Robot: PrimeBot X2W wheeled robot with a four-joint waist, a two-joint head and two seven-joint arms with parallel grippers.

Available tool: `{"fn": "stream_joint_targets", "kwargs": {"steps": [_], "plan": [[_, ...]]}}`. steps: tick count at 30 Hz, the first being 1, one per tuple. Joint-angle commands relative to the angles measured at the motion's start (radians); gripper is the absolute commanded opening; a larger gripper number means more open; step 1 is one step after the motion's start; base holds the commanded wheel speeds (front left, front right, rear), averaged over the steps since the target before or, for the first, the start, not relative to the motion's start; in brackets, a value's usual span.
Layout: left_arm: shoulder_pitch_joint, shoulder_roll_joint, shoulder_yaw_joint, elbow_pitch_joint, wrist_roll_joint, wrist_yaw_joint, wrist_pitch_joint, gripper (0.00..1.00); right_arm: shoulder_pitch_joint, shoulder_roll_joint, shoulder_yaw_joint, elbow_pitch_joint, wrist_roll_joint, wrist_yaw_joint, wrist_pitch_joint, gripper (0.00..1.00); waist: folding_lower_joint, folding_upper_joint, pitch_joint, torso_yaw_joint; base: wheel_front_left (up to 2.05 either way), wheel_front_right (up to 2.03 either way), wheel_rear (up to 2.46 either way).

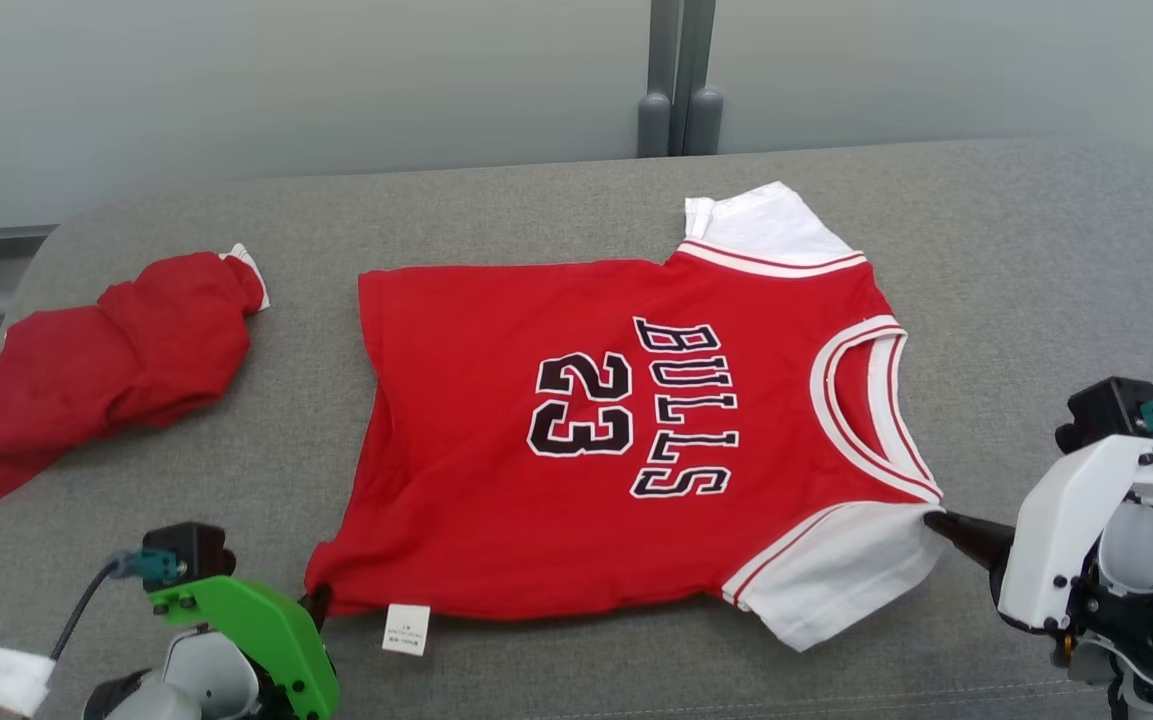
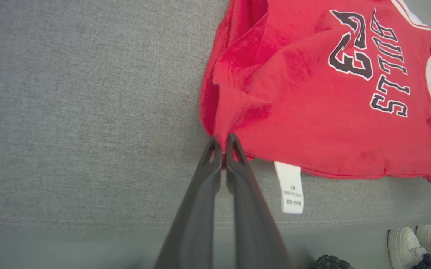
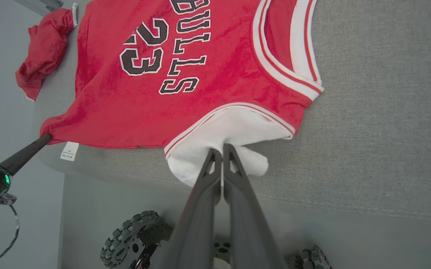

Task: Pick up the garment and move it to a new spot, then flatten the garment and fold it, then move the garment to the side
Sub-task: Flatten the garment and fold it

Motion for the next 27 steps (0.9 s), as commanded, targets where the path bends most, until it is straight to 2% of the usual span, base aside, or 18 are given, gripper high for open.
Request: {"fn": "stream_joint_targets", "kwargs": {"steps": [1, 6, 10, 13, 16, 27], "plan": [[-0.03, 0.013, -0.008, 0.009, 0.019, 0.007, 0.018, 0.0, -0.023, 0.006, -0.007, 0.01, 0.001, 0.0, -0.011, 0.0, 0.0001, 0.0, 0.016, 0.014, 0.0, 0.0, 0.0], [-0.189, 0.022, -0.088, 0.048, 0.089, 0.012, 0.163, 0.0, -0.121, 0.01, -0.046, 0.086, -0.015, 0.0, -0.064, 0.0, 0.0001, 0.0, 0.047, 0.04, 0.0, 0.0, 0.0], [-0.3, 0.0, -0.134, 0.074, 0.112, 0.0, 0.26, 0.0, -0.186, 0.011, -0.08, 0.151, 0.013, 0.0, -0.116, 0.0, 0.0001, 0.0, 0.064, 0.053, 0.0, 0.0, 0.0], [-0.359, -0.02, -0.153, 0.103, 0.131, -0.003, 0.295, 0.0, -0.231, 0.011, -0.1, 0.204, -0.002, 0.0, -0.167, 0.0, 0.0001, 0.0, 0.075, 0.055, 0.0, 0.0, 0.0], [-0.421, -0.051, -0.151, 0.151, 0.143, -0.005, 0.293, 0.0, -0.294, 0.011, -0.115, 0.284, -0.018, 0.0, -0.244, 0.0, 0.0001, 0.0, 0.091, 0.05, 0.0, 0.0, 0.0], [-0.539, -0.123, -0.153, 0.318, 0.184, -0.039, 0.215, 0.0, -0.415, 0.011, -0.049, 0.463, -0.135, 0.0, -0.38, 0.0, 0.0001, 0.0, 0.15, 0.038, 0.0, 0.0, 0.0]]}}
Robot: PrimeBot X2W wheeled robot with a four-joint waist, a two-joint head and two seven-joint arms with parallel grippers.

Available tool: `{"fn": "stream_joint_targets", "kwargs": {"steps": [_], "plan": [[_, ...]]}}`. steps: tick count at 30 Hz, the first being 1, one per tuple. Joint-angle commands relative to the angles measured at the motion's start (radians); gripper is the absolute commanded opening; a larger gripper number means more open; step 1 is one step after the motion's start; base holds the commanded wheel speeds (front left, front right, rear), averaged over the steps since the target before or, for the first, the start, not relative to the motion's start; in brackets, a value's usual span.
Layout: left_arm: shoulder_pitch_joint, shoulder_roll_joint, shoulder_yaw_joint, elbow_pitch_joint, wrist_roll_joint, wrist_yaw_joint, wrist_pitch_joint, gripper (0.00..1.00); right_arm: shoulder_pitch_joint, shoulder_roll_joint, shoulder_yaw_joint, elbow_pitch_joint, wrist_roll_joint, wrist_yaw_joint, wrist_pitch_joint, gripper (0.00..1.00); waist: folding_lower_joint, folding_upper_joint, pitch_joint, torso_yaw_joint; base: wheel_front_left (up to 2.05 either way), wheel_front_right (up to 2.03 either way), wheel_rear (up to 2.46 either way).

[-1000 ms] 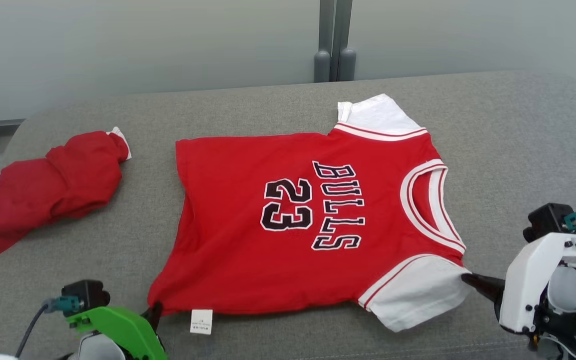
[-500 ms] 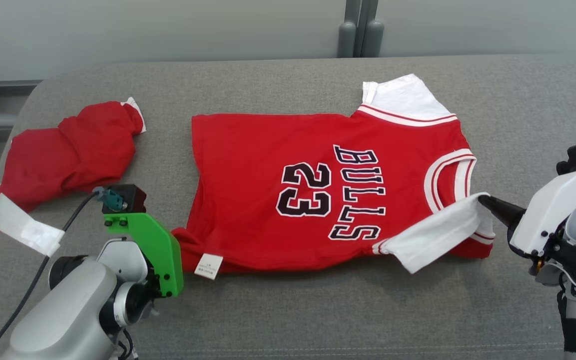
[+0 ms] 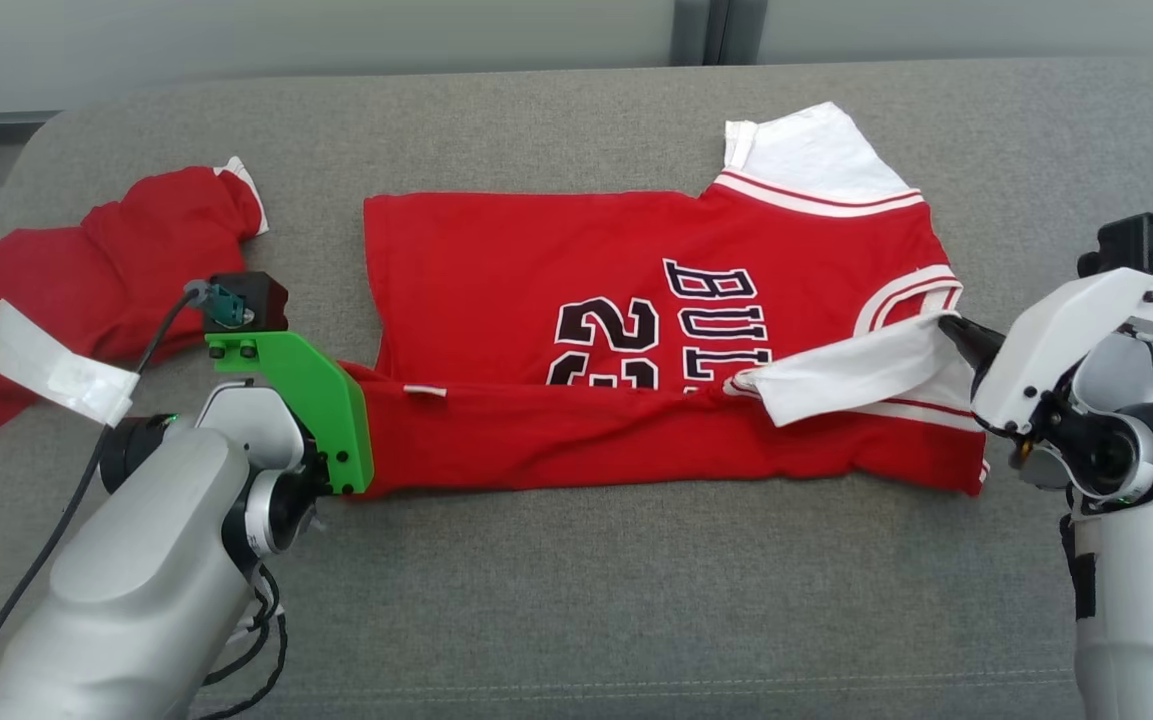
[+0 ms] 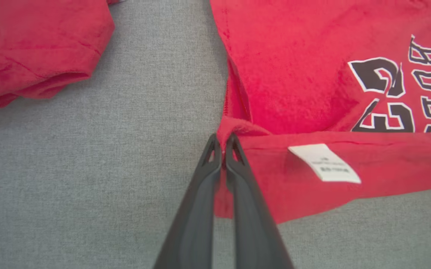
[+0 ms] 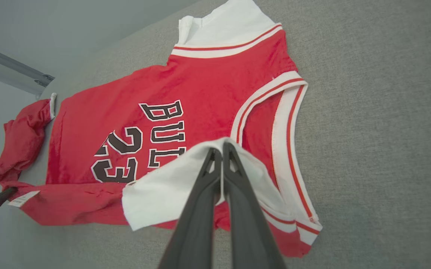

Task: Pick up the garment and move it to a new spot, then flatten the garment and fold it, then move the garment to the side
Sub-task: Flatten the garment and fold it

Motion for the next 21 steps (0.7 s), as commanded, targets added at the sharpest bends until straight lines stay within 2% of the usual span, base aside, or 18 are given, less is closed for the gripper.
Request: {"fn": "stream_joint_targets", "kwargs": {"steps": [1, 17, 19, 20, 21], "plan": [[-0.029, -0.014, -0.002, 0.034, 0.013, -0.01, -0.017, 0.0, -0.03, -0.002, 0.02, 0.026, -0.024, 0.0, -0.021, 0.0, 0.0, 0.0, 0.022, -0.002, 0.0, 0.0, 0.0], [-0.086, -0.089, -0.01, 0.194, 0.03, -0.073, -0.125, 0.0, -0.134, -0.009, 0.093, 0.154, -0.05, 0.0, -0.148, 0.0, 0.0, 0.0, 0.05, 0.026, 0.0, 0.0, 0.0], [-0.092, -0.093, -0.01, 0.207, 0.037, -0.08, -0.148, 0.42, -0.14, -0.012, 0.101, 0.168, -0.051, 0.0, -0.165, 0.0, 0.0, 0.0, 0.049, 0.029, 0.0, 0.0, 0.0], [-0.092, -0.096, -0.009, 0.212, 0.038, -0.085, -0.161, 0.78, -0.142, -0.011, 0.094, 0.176, -0.054, 0.0, -0.175, 0.0, 0.0, 0.0, 0.048, 0.03, 0.0, 0.0, 0.0], [-0.092, -0.1, -0.007, 0.22, 0.037, -0.086, -0.173, 1.0, -0.147, -0.012, 0.093, 0.179, -0.059, 0.0, -0.194, 0.0, 0.0, 0.0, 0.047, 0.031, 0.0, 0.0, 0.0]]}}
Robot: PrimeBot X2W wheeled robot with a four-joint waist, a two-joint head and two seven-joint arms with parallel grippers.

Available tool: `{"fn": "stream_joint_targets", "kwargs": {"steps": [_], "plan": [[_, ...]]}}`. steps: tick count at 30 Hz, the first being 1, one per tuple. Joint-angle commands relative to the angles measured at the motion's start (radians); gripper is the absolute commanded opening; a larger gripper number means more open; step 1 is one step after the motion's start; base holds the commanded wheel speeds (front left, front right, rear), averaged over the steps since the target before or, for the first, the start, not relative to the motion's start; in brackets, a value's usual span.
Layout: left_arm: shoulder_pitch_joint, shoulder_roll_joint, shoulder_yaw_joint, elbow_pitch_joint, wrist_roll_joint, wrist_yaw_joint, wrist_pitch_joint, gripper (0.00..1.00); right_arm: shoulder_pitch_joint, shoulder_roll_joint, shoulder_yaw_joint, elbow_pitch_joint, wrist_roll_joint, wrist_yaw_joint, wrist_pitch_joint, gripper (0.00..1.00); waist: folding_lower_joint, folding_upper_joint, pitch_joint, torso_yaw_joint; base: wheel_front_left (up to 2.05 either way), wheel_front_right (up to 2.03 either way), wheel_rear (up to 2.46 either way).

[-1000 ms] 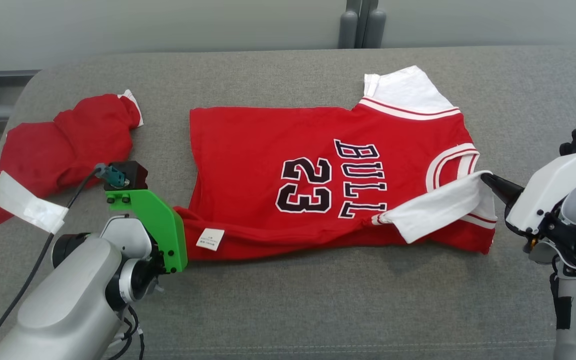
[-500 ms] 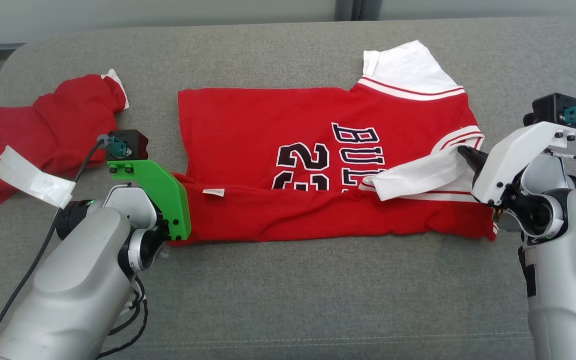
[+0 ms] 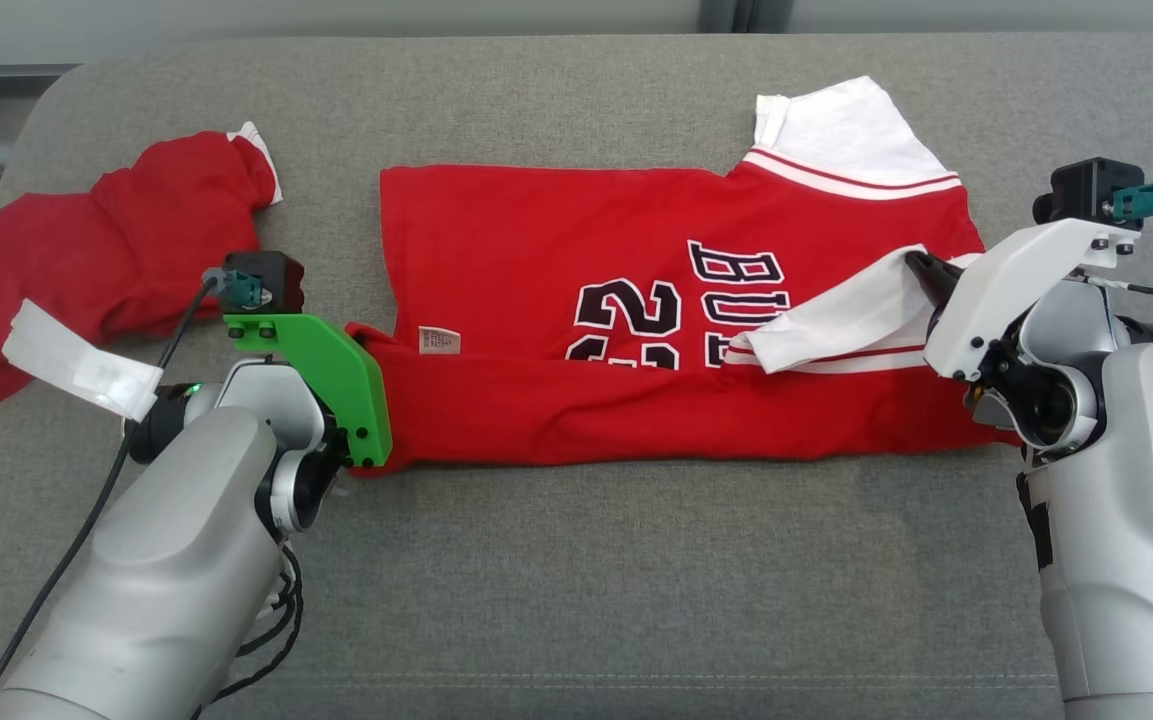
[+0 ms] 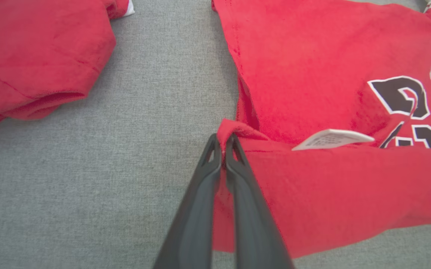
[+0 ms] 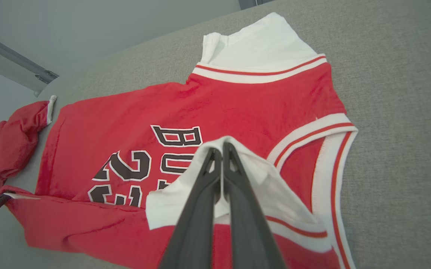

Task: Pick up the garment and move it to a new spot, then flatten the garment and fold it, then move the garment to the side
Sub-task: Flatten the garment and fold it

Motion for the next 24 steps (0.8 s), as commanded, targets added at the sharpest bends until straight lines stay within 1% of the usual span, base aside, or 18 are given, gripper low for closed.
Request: {"fn": "stream_joint_targets", "kwargs": {"steps": [1, 2, 4, 7, 9, 12, 14, 18, 21, 24], "plan": [[-0.016, -0.004, 0.001, 0.01, 0.011, -0.007, -0.022, 1.0, -0.014, -0.006, 0.004, 0.005, -0.015, 0.0, -0.027, 0.46, -0.0001, -0.0001, -0.001, 0.001, 0.0, 0.0, 0.0], [-0.02, -0.006, 0.001, 0.016, 0.018, -0.009, -0.041, 1.0, -0.014, -0.005, 0.005, 0.015, -0.016, 0.0, -0.037, 1.0, -0.0001, -0.0001, -0.002, 0.002, 0.0, 0.0, 0.0], [-0.023, -0.014, -0.004, 0.03, 0.025, -0.006, -0.064, 1.0, -0.017, -0.004, 0.015, 0.017, 0.005, 0.0, -0.068, 1.0, -0.0001, -0.0001, -0.006, 0.003, 0.0, 0.0, 0.0], [-0.009, -0.019, -0.003, 0.044, 0.025, -0.016, -0.094, 1.0, -0.009, -0.006, 0.036, 0.006, 0.026, 0.0, -0.113, 1.0, -0.0001, -0.0001, -0.019, 0.003, 0.0, 0.0, 0.0], [0.011, -0.011, 0.003, 0.043, 0.028, -0.021, -0.129, 1.0, 0.01, -0.011, 0.047, -0.01, 0.037, 0.0, -0.136, 1.0, -0.0001, -0.0001, -0.031, 0.002, 0.0, 0.0, 0.0], [0.045, 0.004, 0.002, 0.028, 0.039, -0.021, -0.186, 1.0, 0.043, -0.026, 0.063, -0.05, 0.021, 0.0, -0.166, 1.0, -0.0001, -0.0001, -0.05, 0.001, 0.0, 0.0, 0.0], [0.077, 0.018, -0.007, 0.014, 0.055, -0.014, -0.218, 1.0, 0.077, -0.036, 0.07, -0.077, 0.011, 0.0, -0.177, 1.0, -0.0001, -0.0001, -0.064, -0.001, 0.0, 0.0, 0.0], [0.154, 0.029, -0.023, -0.021, 0.065, 0.003, -0.253, 1.0, 0.165, -0.05, 0.049, -0.138, -0.034, 0.0, -0.192, 1.0, -0.0001, -0.0001, -0.087, -0.002, 0.0, 0.0, 0.0], [0.205, 0.035, -0.033, -0.05, 0.071, 0.024, -0.274, 1.0, 0.232, -0.042, 0.015, -0.177, -0.064, 0.0, -0.197, 1.0, -0.0001, -0.0001, -0.097, -0.005, 0.0, 0.0, 0.0], [0.243, 0.039, -0.05, -0.068, 0.08, 0.037, -0.278, 1.0, 0.291, -0.028, -0.025, -0.191, -0.083, 0.0, -0.186, 1.0, -0.0001, -0.0001, -0.099, -0.01, 0.0, 0.0, 0.0]]}}
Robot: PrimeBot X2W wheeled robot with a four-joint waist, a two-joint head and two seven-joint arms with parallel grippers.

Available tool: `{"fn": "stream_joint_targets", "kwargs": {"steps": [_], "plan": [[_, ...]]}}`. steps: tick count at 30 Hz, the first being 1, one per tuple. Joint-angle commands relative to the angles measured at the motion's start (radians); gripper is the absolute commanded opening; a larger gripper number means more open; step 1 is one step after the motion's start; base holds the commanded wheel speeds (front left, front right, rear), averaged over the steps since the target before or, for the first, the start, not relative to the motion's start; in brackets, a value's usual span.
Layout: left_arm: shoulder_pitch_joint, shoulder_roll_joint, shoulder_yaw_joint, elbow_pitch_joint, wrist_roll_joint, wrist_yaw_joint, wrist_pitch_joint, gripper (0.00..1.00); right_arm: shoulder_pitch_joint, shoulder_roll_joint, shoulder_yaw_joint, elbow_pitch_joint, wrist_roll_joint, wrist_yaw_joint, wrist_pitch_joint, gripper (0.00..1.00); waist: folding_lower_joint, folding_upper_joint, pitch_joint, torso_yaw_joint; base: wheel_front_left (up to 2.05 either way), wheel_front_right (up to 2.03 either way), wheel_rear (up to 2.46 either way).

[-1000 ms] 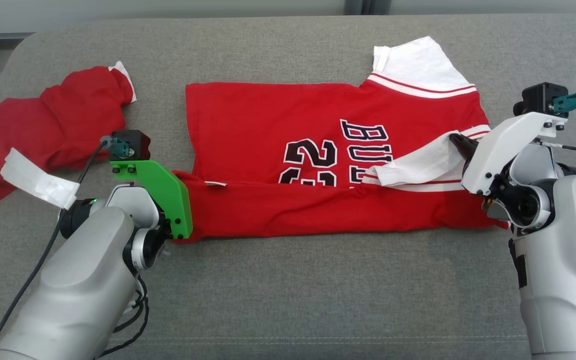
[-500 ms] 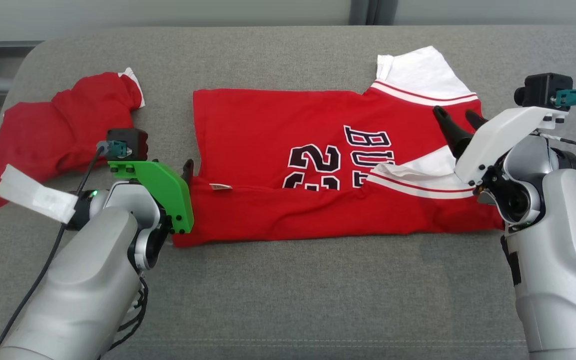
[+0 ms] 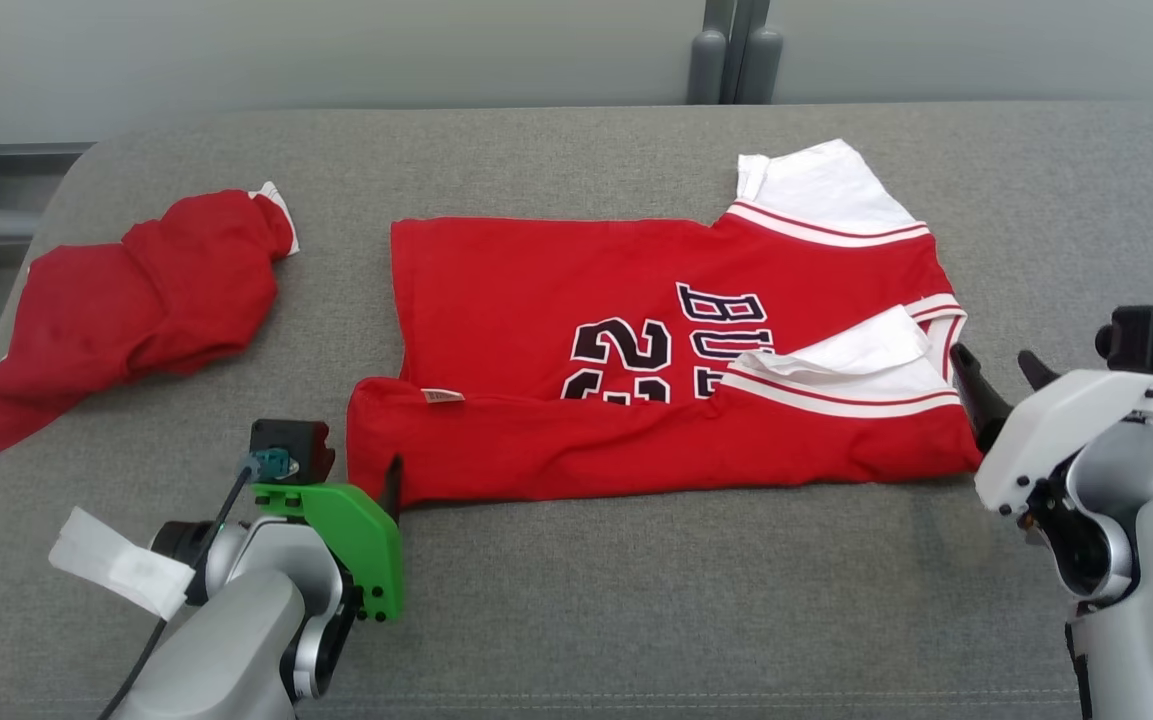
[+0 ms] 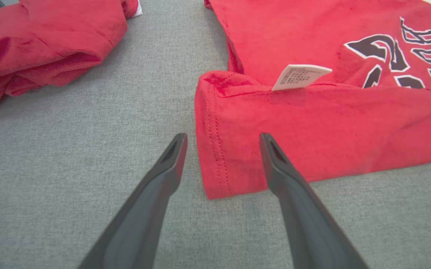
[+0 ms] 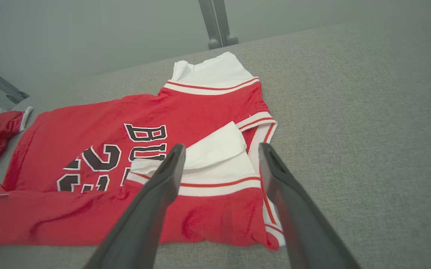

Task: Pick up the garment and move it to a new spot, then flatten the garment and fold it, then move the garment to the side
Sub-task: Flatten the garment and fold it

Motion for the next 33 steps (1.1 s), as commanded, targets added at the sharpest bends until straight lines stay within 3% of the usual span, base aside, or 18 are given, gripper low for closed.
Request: {"fn": "stream_joint_targets", "kwargs": {"steps": [1, 9, 16, 28, 29, 30, 31, 32, 33], "plan": [[0.022, 0.008, -0.004, -0.004, 0.008, 0.013, -0.001, 1.0, 0.032, 0.005, -0.016, -0.003, -0.018, 0.0, 0.007, 1.0, 0.0, 0.0, 0.0, -0.006, 0.0, 0.0, 0.0], [0.015, -0.001, -0.01, 0.032, 0.026, 0.041, -0.033, 1.0, 0.063, 0.028, -0.039, 0.047, -0.094, 0.0, -0.012, 1.0, 0.0, 0.0, 0.03, -0.025, 0.0, 0.0, 0.0], [-0.013, -0.023, -0.018, 0.092, 0.028, 0.038, -0.03, 1.0, 0.017, 0.031, -0.025, 0.119, -0.12, 0.0, -0.045, 1.0, 0.0, 0.0, 0.062, -0.026, 0.0, 0.0, 0.0], [-0.026, -0.06, -0.033, 0.16, -0.019, -0.021, 0.045, 1.0, -0.01, 0.031, -0.01, 0.193, -0.16, 0.0, 0.005, 1.0, 0.0, 0.0, 0.069, -0.018, 0.0, 0.0, 0.0], [-0.026, -0.061, -0.034, 0.165, -0.019, -0.021, 0.048, 0.96, -0.01, 0.031, -0.008, 0.194, -0.16, 0.0, 0.005, 1.0, 0.0, 0.0, 0.069, -0.02, 0.0, 0.0, 0.0], [-0.026, -0.061, -0.035, 0.168, -0.018, -0.023, 0.053, 0.84, -0.01, 0.031, -0.007, 0.196, -0.161, 0.0, 0.007, 0.96, 0.0, 0.0, 0.069, -0.021, 0.0, 0.0, 0.0], [-0.026, -0.063, -0.037, 0.173, -0.021, -0.025, 0.06, 0.7, -0.009, 0.031, -0.002, 0.199, -0.164, 0.0, 0.01, 0.82, 0.0, 0.0, 0.069, -0.023, 0.0, 0.0, 0.0], [-0.025, -0.064, -0.039, 0.177, -0.024, -0.027, 0.065, 0.43, -0.007, 0.031, 0.001, 0.2, -0.163, 0.0, 0.013, 0.51, 0.0, 0.0, 0.07, -0.024, 0.0, 0.0, 0.0], [-0.025, -0.066, -0.04, 0.179, -0.023, -0.028, 0.068, 0.22, -0.005, 0.031, 0.005, 0.201, -0.164, 0.0, 0.015, 0.36, 0.0, 0.0, 0.07, -0.025, 0.0, 0.0, 0.0]]}}
